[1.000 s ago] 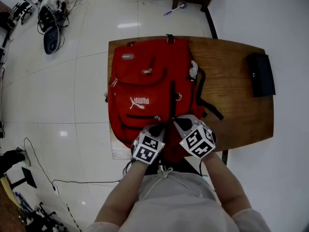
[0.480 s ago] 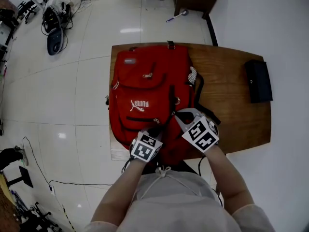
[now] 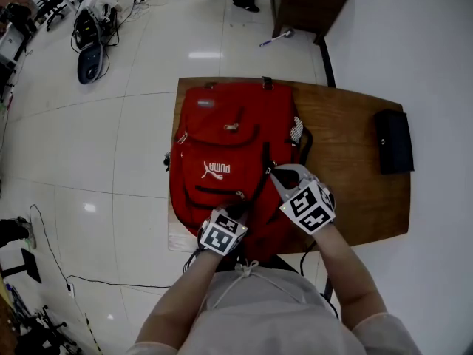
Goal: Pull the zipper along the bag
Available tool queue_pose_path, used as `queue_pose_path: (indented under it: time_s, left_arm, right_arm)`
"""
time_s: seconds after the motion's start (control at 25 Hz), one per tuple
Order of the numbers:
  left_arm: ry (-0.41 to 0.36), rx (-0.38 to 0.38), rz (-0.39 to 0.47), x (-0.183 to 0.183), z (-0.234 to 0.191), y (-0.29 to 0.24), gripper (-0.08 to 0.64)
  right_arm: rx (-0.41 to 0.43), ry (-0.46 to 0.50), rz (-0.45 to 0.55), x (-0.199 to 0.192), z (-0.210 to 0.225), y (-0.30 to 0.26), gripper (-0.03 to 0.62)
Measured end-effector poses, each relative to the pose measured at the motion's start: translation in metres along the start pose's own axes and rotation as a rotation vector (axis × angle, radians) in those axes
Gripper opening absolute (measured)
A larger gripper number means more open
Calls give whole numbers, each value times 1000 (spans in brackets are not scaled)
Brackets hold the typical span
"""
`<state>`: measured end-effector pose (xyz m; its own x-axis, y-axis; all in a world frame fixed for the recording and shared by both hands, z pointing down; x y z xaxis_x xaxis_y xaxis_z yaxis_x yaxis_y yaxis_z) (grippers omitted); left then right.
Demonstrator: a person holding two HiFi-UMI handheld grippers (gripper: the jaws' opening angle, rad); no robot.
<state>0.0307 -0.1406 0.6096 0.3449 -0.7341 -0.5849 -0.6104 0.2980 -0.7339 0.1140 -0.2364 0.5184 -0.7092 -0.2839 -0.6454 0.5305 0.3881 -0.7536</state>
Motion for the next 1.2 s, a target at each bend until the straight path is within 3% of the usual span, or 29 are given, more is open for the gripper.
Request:
queue_pose_path:
  time_s: [0.56, 0.92, 1.2]
  left_arm:
    - [13, -16, -7, -1, 1, 0, 6]
    - [26, -30, -19, -2, -3, -2, 6]
    - [14, -40, -14, -2, -1, 2, 6]
  right_arm:
    - [-85, -159, 79, 14, 54, -10, 11]
    - [-76, -241, 76, 15, 60, -20, 12]
    - [-97, -203, 178, 22, 39, 8, 15]
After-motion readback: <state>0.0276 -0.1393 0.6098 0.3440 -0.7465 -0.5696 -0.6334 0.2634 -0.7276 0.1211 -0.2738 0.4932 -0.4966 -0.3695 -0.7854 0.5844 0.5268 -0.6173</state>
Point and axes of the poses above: the fingertips, and each gripper's own axes: y backward along the fingers, z to its right, x out of its top, the point moved 4 cm from there along y, backward along the fingers, and after that the axes turned 2 degrees about -z, right-handed, at the moved point
